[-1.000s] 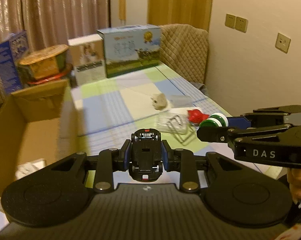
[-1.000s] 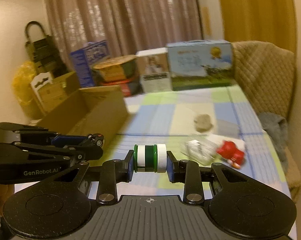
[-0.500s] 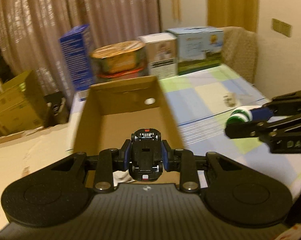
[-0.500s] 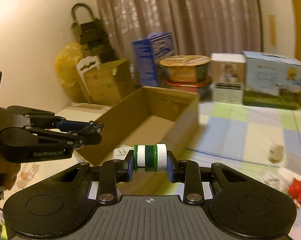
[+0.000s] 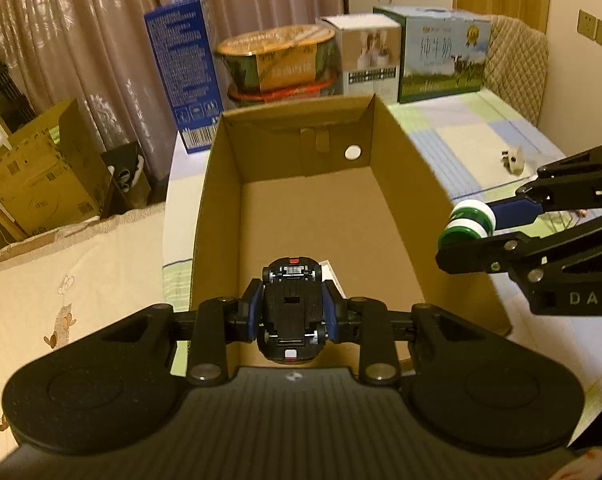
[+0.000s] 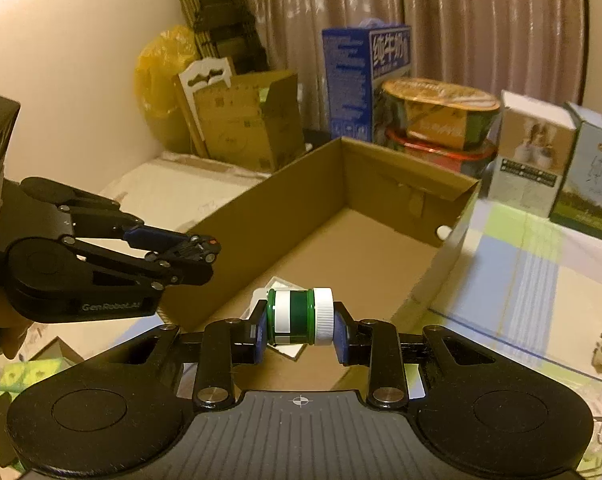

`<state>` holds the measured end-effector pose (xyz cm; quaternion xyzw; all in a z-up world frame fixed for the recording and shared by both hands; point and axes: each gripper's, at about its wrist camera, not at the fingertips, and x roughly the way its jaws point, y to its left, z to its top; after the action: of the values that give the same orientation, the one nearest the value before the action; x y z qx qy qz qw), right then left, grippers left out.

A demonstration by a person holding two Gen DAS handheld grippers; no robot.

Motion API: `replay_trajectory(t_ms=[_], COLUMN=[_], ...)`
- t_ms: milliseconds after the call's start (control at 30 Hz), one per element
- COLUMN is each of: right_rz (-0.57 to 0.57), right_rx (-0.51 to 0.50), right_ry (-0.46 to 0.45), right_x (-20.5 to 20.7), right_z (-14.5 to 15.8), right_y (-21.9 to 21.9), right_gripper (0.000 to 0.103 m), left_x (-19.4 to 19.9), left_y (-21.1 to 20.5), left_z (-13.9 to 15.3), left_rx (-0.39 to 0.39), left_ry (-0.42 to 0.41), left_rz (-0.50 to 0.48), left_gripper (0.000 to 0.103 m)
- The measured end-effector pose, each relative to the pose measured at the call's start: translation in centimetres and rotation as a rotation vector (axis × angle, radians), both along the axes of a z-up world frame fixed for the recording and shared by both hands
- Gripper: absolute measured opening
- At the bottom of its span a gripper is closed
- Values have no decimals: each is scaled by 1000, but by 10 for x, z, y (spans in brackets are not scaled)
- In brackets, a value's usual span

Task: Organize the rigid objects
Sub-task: 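Carry the toy car and the spool in both tools over the cardboard box, then release the toy car from the left tool while the right tool drops the spool into the box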

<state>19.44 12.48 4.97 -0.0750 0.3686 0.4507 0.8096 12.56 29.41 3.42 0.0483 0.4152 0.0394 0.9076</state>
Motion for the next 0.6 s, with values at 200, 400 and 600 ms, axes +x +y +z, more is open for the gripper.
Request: replay_trajectory(t_ms=[200,400,600], right_rz=[7,16,9], right_rx=[-28,-55,-61], right_ry=[11,8,18], right_x=[4,3,4], right_z=[-15,-23,-26], right_y=[13,19,19], right_gripper=[29,29,29], left_x=[8,10,10], left_y=[4,8,8], left_z=[-13,-20,-20], left_rx=[-3,-7,-4], left_ry=[24,41,45], left_rz=[-6,-3,-3], left_gripper=[26,26,26])
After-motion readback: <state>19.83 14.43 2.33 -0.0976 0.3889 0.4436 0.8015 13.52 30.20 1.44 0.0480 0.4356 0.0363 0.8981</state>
